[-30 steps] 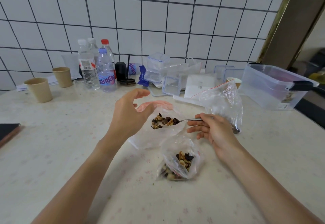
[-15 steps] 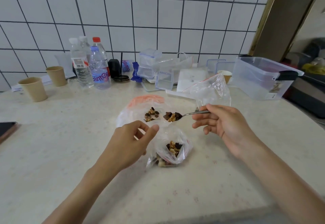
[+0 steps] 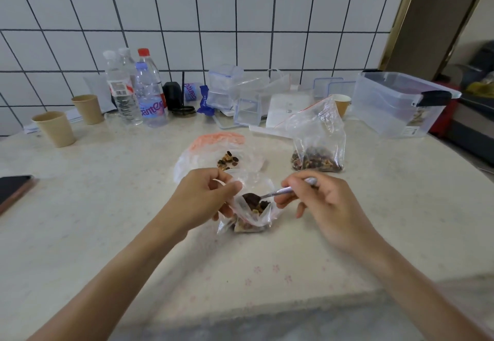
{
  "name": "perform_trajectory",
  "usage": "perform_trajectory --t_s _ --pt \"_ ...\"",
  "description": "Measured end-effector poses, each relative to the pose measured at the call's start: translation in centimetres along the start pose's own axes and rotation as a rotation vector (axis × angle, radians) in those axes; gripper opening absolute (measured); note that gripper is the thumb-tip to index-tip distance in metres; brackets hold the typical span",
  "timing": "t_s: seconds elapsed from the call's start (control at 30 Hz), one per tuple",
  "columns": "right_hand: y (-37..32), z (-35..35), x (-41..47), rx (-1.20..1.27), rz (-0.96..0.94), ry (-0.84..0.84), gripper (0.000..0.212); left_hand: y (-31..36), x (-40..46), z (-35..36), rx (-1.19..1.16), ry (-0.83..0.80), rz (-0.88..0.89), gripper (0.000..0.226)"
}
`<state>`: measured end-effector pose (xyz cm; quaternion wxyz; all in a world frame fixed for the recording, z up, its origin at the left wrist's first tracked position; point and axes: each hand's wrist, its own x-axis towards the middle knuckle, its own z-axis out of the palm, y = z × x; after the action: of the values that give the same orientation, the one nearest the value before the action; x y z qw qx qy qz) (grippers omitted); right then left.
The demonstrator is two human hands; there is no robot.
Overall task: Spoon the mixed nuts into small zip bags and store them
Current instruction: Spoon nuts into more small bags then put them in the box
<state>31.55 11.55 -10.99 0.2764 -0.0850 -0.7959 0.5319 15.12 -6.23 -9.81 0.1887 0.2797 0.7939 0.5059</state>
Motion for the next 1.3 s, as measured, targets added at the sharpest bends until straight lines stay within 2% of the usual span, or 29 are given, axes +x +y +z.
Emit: perform_trajectory --t_s 0.1,0.17,0.23,0.33,0.5,0.6,0.67,0.77,0.87,0.93,1.0,1.07,1.13,1.23,1.3 --pt "0.1 0.0 -0.4 -0.291 -0.273 -0.127 0.019 0.2 0.0 -0.5 0.055 0.013 0.027 0.018" --pt "0.1 -0.2 -0.3 -0.429 -0.455 -0.15 0.02 0.1 0.0 -0.9 0.088 0.027 0.033 0.018" --pt "0.1 -0.5 -0.1 -0.463 -0.505 -0.146 0.019 -0.2 0.0 -1.2 0.12 0.041 0.033 0.018" --pt "0.1 -0.7 0.1 -0.279 -0.347 -0.041 0.015 -0.8 0.1 -1.4 0.12 0.041 0.033 0.021" --pt "0.0 -0.6 2.1 0.247 -0.036 0.197 0.02 -1.3 0.1 -1.8 0.08 0.031 0.041 0.034" --pt "0.1 -0.4 3.9 0.435 0.173 0.243 0.022 -1.2 0.4 -2.4 0.055 0.075 0.042 0.036" --pt "0.5 0.0 5.2 0.483 0.25 0.246 0.022 -1.1 1.1 -2.9 0.075 0.171 0.075 0.033" --pt "1.2 0.8 7.6 0.421 0.262 0.246 0.021 -1.3 2.5 -3.5 0.197 0.425 0.179 0.025" --pt "2.0 1.7 9.8 0.259 0.21 0.19 0.021 -1.9 4.3 -3.8 0.332 0.601 0.266 0.043" --pt "2.6 2.4 10.9 0.13 0.157 0.125 0.02 -2.6 5.7 -3.8 0.424 0.578 0.202 0.069" --pt "3.2 3.1 11.7 0.021 0.119 0.103 0.019 -3.1 7.0 -3.6 0.469 0.463 0.055 0.092" --pt "3.7 3.7 12.2 -0.055 0.097 0.121 0.02 -3.9 8.1 -3.2 0.474 0.373 -0.069 0.102" --pt "4.1 4.2 12.5 -0.111 0.078 0.133 0.02 -4.7 8.7 -3.0 0.483 0.336 -0.144 0.099" --pt "4.7 4.5 12.4 -0.136 0.066 0.145 0.021 -5.6 9.1 -3.1 0.556 0.334 -0.166 0.068" --pt "5.1 4.6 12.2 -0.126 0.051 0.165 0.021 -6.0 9.3 -3.1 0.562 0.326 -0.172 0.056"
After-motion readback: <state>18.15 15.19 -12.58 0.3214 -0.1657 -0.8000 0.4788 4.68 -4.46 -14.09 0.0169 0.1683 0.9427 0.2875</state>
